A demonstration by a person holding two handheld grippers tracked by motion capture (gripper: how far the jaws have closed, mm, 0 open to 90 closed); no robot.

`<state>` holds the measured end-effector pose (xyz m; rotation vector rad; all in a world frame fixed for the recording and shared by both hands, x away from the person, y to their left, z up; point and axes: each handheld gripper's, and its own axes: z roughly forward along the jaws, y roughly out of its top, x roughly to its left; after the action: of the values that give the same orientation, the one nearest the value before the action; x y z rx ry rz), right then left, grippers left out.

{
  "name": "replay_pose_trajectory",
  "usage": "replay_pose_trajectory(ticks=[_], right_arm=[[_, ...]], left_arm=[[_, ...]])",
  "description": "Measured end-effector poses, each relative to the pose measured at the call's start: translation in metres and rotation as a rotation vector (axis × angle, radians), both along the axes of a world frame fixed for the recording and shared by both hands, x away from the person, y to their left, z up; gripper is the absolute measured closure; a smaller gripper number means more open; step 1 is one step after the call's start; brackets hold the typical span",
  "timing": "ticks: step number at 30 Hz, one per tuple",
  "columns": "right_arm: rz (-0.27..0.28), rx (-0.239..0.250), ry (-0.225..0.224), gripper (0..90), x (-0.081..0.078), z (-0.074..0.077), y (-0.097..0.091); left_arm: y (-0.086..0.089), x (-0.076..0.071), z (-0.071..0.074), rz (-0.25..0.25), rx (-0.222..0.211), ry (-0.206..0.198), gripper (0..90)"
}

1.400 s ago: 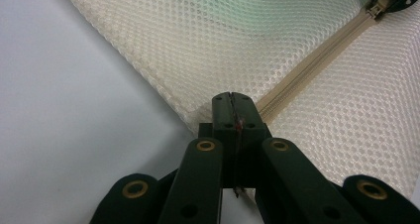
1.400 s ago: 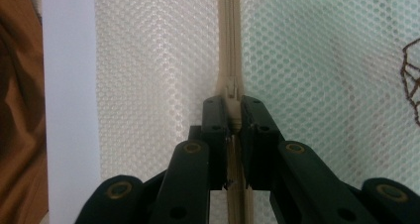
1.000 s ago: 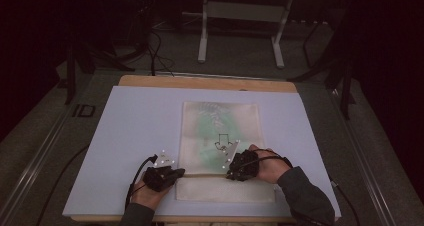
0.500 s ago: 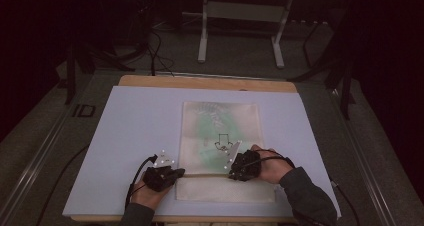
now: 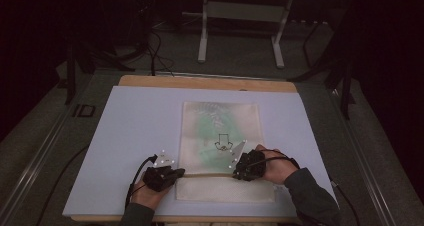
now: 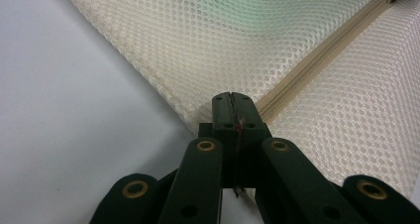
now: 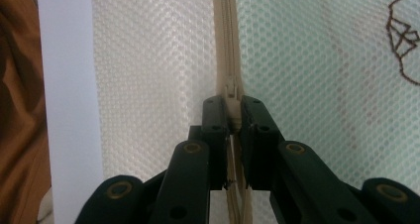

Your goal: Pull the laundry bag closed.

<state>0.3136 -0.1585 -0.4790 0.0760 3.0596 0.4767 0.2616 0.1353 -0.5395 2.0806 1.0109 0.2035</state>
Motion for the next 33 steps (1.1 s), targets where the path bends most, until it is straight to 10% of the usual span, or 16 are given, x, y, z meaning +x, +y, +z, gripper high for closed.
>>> replay_pose_trajectory(ticks=[33], right_arm=[[-0.048,-0.004,0.002,82.2,0.001,-0.002,-0.027]], left_arm=[[0.0,0.0,0.0,-0.001,-0.001,0.004,89.5]])
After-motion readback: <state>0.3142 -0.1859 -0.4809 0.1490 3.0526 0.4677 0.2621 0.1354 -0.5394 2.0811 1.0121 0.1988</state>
